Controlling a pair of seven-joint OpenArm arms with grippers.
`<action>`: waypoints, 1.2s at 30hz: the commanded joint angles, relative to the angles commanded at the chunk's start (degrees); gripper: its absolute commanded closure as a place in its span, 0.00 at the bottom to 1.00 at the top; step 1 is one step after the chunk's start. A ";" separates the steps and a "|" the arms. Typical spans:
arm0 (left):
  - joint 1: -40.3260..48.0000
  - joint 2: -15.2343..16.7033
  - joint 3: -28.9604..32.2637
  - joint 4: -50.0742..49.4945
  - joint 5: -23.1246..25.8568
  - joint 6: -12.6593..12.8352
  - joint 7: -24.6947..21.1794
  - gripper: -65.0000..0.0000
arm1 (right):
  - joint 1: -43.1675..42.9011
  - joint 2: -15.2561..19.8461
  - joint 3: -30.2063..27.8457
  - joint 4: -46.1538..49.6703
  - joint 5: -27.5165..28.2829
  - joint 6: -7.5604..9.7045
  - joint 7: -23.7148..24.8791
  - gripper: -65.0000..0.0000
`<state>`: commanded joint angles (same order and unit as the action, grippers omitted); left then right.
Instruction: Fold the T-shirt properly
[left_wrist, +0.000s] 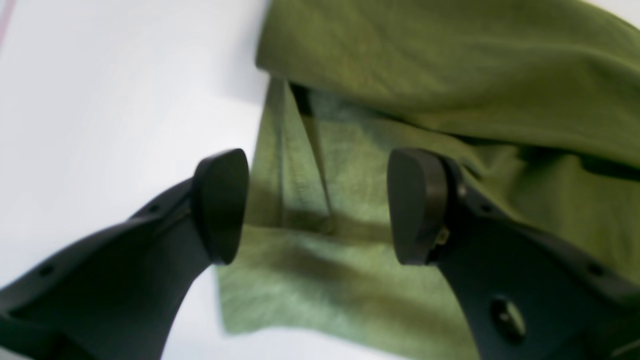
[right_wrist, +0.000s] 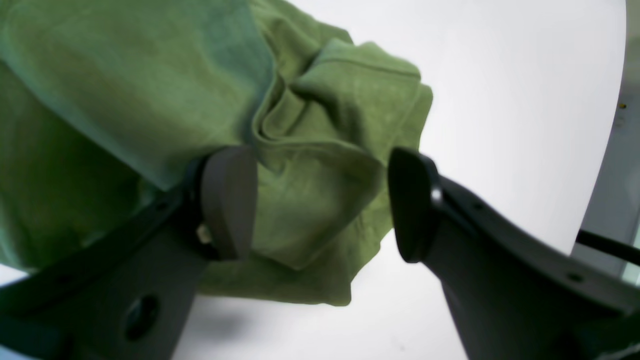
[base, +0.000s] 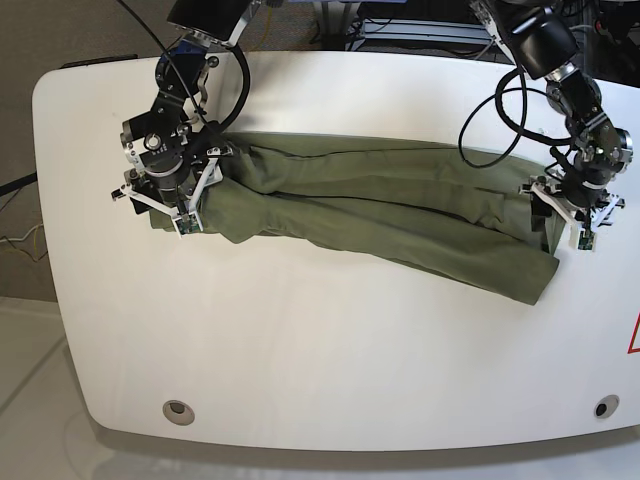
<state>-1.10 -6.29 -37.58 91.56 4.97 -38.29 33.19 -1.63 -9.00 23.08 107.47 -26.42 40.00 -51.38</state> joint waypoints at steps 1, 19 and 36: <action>0.79 0.00 0.00 1.05 0.00 0.79 0.00 0.36 | 0.00 0.00 0.00 0.00 0.00 0.00 0.00 0.39; 1.58 -0.79 -0.35 -7.91 -0.18 2.20 -2.46 0.36 | 0.09 0.00 0.00 -2.29 0.18 0.00 0.09 0.39; 1.49 -0.88 -0.35 -14.95 -0.26 4.92 -8.44 0.36 | 0.00 0.00 0.00 -2.20 -0.09 0.00 0.09 0.39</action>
<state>0.40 -7.16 -37.93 76.62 4.70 -33.36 24.75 -1.63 -9.00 23.08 105.27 -26.51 40.00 -51.30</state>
